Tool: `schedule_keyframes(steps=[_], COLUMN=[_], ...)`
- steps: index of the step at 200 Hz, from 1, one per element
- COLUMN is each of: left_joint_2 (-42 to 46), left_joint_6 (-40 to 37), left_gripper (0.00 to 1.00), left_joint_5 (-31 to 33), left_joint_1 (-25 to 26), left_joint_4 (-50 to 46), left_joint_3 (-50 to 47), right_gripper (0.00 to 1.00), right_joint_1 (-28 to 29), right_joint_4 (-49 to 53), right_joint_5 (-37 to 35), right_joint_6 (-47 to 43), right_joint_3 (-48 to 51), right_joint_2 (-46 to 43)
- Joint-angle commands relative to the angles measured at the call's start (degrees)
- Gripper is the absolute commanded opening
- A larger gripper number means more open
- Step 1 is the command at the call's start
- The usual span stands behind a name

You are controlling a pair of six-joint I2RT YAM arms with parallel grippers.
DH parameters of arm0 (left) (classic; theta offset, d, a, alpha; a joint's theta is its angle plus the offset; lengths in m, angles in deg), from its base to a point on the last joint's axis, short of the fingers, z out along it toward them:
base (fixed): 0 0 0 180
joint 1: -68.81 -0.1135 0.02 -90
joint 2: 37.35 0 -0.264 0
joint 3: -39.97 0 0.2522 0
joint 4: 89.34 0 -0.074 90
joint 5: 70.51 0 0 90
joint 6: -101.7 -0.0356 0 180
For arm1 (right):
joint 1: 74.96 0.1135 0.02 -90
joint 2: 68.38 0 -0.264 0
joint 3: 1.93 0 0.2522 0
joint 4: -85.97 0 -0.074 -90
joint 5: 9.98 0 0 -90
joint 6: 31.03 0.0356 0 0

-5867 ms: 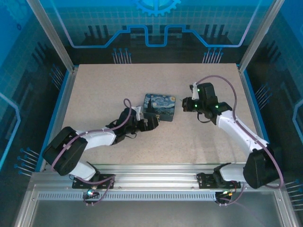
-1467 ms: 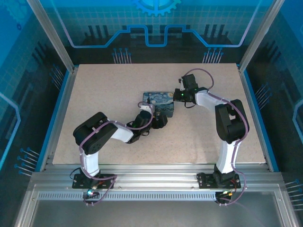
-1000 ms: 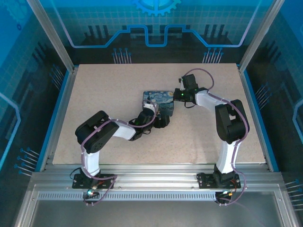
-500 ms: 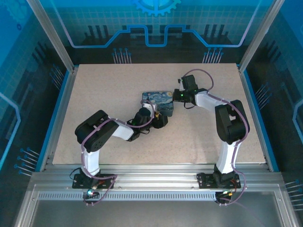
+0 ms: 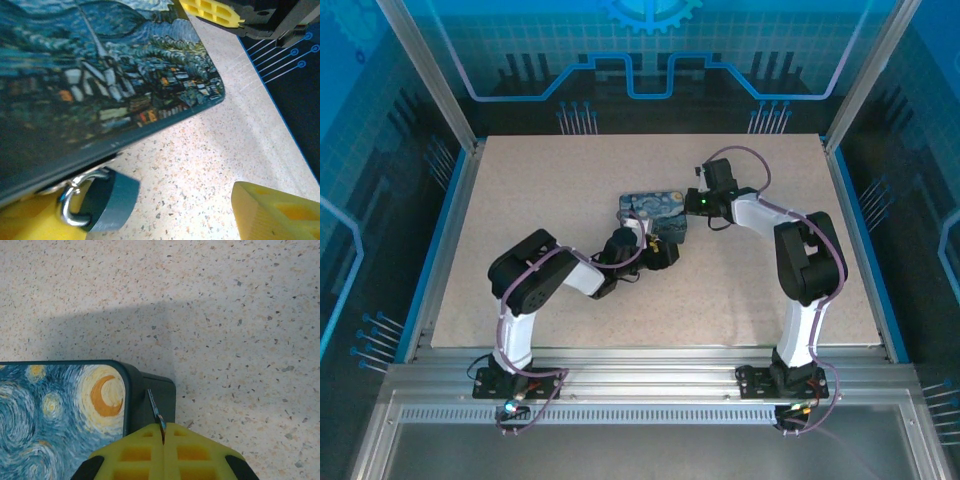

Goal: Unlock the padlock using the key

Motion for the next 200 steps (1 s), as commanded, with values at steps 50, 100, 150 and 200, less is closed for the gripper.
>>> schedule_keyframes(steps=[50,100,150,200], left_joint_2=[-1.08,0.32,1.98,2.86], left_joint_6=[2.36,2.38,2.05,1.08], left_gripper=[0.63,0.54,0.38,0.26], left_joint_5=[-0.48,-1.29,-2.45,-3.82], left_joint_1=[-1.37,-2.61,-3.87,-4.3], left_joint_4=[5.41,3.58,0.23,-3.91], left_joint_3=[-2.01,-4.04,-4.77,-3.92], right_gripper=[0.0,0.0,0.0,0.0], right_joint_1=[2.0,2.02,2.16,2.15], right_joint_4=[0.18,-0.32,-0.52,-0.6], right_joint_5=[1.18,1.21,1.08,1.17], right_joint_6=[0.15,0.46,0.59,0.59], right_joint_3=[2.17,2.67,2.78,2.95], right_joint_2=[-3.03,-2.93,-3.05,-3.27])
